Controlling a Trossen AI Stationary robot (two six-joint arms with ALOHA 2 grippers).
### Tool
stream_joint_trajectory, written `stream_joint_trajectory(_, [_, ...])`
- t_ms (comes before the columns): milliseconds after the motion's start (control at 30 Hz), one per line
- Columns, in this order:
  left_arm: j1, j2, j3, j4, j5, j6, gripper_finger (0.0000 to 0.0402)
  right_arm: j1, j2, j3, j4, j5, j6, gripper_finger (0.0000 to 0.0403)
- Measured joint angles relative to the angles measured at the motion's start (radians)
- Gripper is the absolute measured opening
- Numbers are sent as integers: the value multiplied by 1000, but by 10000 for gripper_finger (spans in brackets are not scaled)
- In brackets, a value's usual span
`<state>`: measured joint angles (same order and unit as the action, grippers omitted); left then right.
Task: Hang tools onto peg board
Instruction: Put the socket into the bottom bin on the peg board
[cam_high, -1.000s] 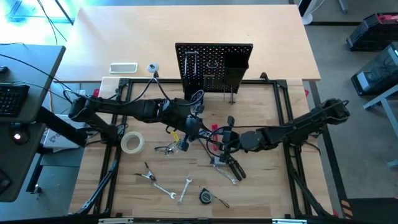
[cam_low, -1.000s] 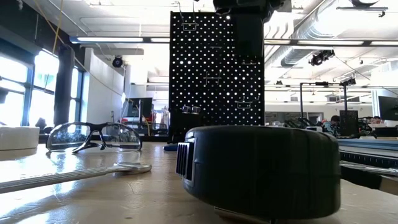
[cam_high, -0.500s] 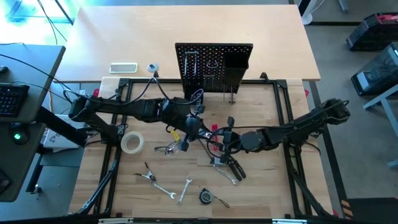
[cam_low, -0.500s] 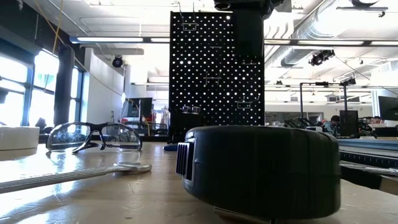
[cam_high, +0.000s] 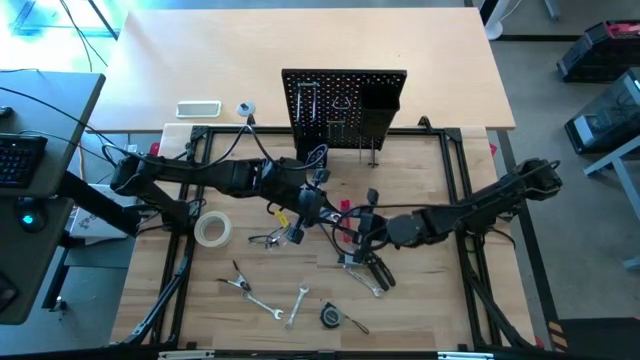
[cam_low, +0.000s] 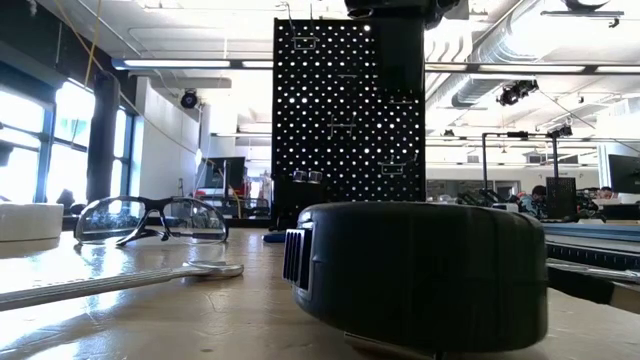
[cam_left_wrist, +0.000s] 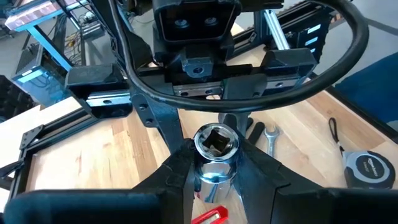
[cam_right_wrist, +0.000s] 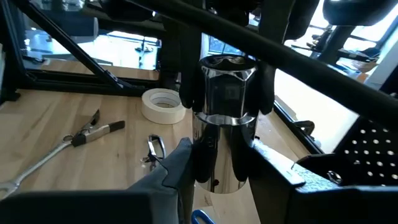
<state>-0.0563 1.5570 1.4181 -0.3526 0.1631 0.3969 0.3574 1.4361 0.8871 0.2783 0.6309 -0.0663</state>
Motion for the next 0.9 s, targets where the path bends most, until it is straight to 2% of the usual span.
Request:
stream_joint_trajectory(267, [1,-8,2,-15,-15,-10,79,22,-2,-3,-17,70,-21,145])
stream_joint_trajectory(633, [1,-51,3,-75,-44,-11,79,56,-3,-3,-7,153,-48,149])
stream_joint_trajectory(900, [1,-51,2,-192,-131,-29,79,95,-44,-3,-29,227,-67,149])
